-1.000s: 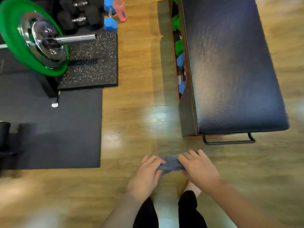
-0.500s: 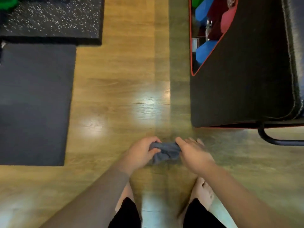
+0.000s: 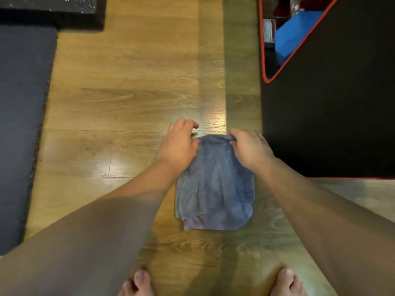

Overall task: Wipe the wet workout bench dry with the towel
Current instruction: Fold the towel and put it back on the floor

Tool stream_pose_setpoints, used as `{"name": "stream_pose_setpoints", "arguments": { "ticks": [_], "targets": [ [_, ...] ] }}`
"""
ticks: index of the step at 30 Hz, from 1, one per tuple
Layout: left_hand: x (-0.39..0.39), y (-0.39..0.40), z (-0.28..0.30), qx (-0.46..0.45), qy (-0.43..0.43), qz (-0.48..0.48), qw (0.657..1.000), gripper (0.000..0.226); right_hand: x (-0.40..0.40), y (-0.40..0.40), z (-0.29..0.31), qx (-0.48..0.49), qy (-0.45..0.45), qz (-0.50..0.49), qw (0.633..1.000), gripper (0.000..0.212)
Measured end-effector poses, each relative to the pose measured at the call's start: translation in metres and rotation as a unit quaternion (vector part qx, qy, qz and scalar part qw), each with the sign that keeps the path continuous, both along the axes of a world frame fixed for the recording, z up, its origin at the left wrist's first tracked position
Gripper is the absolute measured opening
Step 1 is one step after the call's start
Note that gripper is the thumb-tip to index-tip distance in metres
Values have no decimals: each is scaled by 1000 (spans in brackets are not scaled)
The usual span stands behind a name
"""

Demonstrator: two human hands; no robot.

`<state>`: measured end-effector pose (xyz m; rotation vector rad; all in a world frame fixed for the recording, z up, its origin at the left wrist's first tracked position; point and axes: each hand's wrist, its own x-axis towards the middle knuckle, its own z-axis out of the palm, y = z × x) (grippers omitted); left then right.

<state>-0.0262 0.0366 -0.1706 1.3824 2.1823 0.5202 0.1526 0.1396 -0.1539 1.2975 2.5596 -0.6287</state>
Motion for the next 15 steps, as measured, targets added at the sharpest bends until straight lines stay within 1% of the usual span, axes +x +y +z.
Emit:
{"name": "stream_pose_setpoints", "arguments": {
  "ticks": [2, 3, 5, 7, 8, 9, 11, 12, 13, 15],
  "targets": [
    [10, -8, 11, 49, 103, -55, 992, 28, -1, -3, -4, 29, 20, -18, 999, 15],
    [16, -14, 17, 66, 133, -87, 985, 27, -2, -6, -7, 43, 31, -27, 998, 13],
    [29, -25, 24, 75, 145, -144, 976, 31, -1, -14, -7, 69, 42, -57, 995, 3],
    [42, -36, 24, 31, 137, -175, 975, 49, -1, -21, -2, 82, 42, -89, 992, 32],
    [48, -44, 21, -1, 137, -179, 974, 61, 0, -29, 2, 88, 42, -84, 992, 45],
    [53, -53, 18, -25, 139, -179, 974, 70, 5, -40, 2, 97, 39, -59, 993, 55],
    [59, -67, 10, -69, 151, -191, 968, 78, 19, -68, -3, 82, 20, 22, 996, 63],
    [59, -72, 5, -99, 157, -209, 960, 79, 26, -82, -7, 48, -9, 58, 997, 65],
    [59, -74, 1, -130, 161, -229, 951, 79, 32, -93, -15, 16, -39, 78, 996, 69],
    [54, -71, -1, -179, 158, -256, 937, 79, 36, -100, -28, -9, -72, 78, 994, 73]
  ]
}}
